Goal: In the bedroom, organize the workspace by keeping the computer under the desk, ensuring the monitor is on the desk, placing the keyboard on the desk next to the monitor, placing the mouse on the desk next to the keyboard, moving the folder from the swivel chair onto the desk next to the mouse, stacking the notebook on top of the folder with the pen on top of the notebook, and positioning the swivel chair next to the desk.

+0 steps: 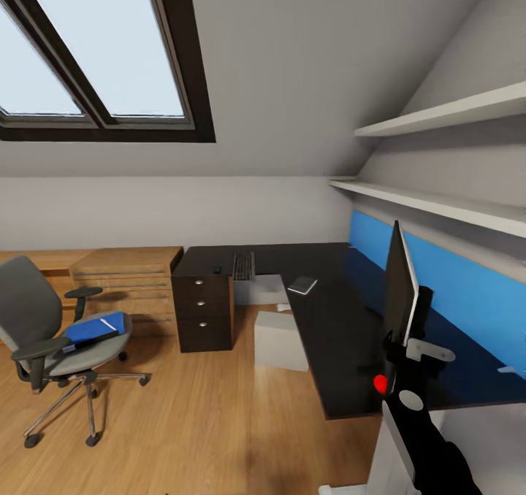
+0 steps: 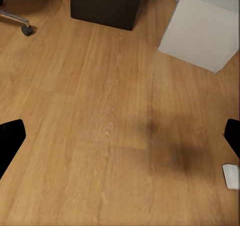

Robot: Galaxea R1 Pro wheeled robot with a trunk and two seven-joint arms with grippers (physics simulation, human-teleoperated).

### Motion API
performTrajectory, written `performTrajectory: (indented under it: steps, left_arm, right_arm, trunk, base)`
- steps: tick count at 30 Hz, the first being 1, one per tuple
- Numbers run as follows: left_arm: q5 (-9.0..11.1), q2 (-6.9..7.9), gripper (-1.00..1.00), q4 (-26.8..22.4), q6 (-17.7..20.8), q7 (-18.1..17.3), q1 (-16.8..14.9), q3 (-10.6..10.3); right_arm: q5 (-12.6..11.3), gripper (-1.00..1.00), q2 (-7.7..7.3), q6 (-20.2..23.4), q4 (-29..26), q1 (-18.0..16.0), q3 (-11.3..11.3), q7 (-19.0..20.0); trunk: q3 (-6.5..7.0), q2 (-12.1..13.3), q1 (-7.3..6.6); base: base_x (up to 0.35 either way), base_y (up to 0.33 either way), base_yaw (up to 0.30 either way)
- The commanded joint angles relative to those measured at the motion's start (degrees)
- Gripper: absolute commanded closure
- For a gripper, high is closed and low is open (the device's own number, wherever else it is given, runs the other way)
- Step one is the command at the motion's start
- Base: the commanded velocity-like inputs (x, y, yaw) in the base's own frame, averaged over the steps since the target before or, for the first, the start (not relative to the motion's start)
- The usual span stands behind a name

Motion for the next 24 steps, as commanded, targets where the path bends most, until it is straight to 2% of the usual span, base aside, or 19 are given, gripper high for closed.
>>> performTrajectory:
  steps: [1,14,24]
  left_arm:
    - [0.6,-0.01,-1.0,0.0,0.0,-0.6,0.0,0.2]
    - [0.7,0.06,-1.0,0.1,0.0,-0.5,0.0,0.3]
    - [0.8,0.06,-1.0,0.1,0.0,-0.5,0.0,0.4]
  right_arm:
    - [0.4,-1.0,-0.01,0.0,0.1,0.0,0.0,-0.2]
    - [0.4,-1.0,-0.01,0.0,1.5,0.0,0.0,-0.1]
    - [0.4,-1.0,-0.01,-0.1,1.6,0.0,0.0,-0.1]
  trunk:
    - [-0.07,-0.1,0.01]
    - [0.45,-0.1,0.01]
    - [0.69,-0.1,0.01]
  base:
    - [0.0,-0.218,-0.016]
    - [0.0,-0.042,-0.076]
    - [0.0,0.0,-0.012]
